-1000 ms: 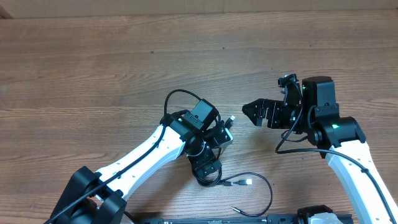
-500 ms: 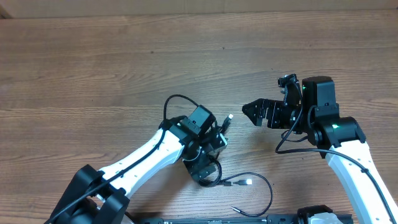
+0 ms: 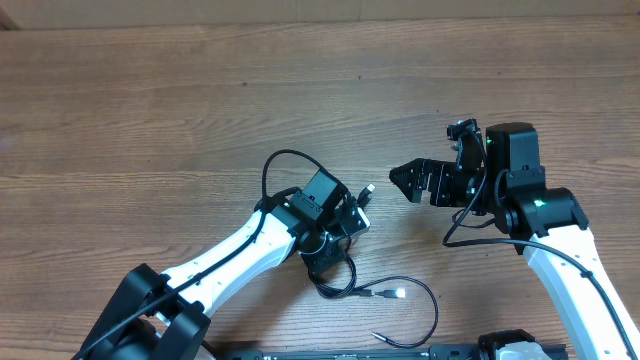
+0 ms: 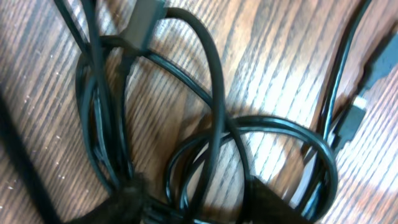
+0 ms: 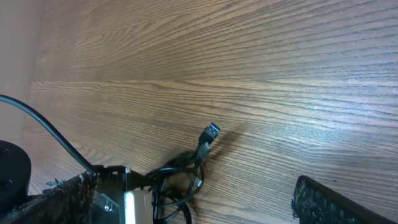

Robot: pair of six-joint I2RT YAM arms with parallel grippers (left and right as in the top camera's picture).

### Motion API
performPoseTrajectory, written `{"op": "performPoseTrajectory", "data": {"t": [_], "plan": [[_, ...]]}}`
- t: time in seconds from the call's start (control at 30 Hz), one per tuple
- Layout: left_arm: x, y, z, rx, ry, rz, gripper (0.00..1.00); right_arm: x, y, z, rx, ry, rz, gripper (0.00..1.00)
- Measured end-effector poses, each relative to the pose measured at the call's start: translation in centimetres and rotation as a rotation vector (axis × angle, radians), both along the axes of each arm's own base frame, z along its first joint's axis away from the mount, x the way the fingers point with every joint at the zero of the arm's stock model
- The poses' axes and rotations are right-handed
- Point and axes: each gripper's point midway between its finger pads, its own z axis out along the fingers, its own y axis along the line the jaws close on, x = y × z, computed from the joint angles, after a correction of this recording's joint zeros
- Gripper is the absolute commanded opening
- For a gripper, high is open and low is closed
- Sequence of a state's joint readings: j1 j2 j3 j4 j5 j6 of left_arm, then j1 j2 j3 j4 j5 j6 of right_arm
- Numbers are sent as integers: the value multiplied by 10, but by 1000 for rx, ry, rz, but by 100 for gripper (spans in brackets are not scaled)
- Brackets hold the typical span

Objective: Untangle cables

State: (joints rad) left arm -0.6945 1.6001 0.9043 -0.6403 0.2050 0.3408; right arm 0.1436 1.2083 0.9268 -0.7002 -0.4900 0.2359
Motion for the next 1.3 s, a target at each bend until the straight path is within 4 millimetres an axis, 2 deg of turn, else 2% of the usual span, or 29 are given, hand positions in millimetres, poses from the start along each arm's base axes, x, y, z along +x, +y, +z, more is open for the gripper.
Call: {"op": "performPoseTrajectory", "data": {"t": [0.03,0.1,0.13,0.53,0.83,0.97,1.3], "plan": [[1,0,0,-1,-2,1,30,0,0,0,0,-1,0,100],[0,0,0,-1,-1,3,6,0,0,0,0,0,0,100],[0,0,0,-1,-1,4,4,0,0,0,0,0,0,100],[2,-2,1,-13,24,109,4,3,1,3,3,-20,0,100],[5,-4,5,-32,97,349,4,4,-1,2,-3,-20,-5,100],[16,-13,20,-64,103,431,4,4,-1,2,-4,-21,-5,100],[39,-32,80,-119,81,474,4,4,-1,2,-4,-20,-5,100]]}}
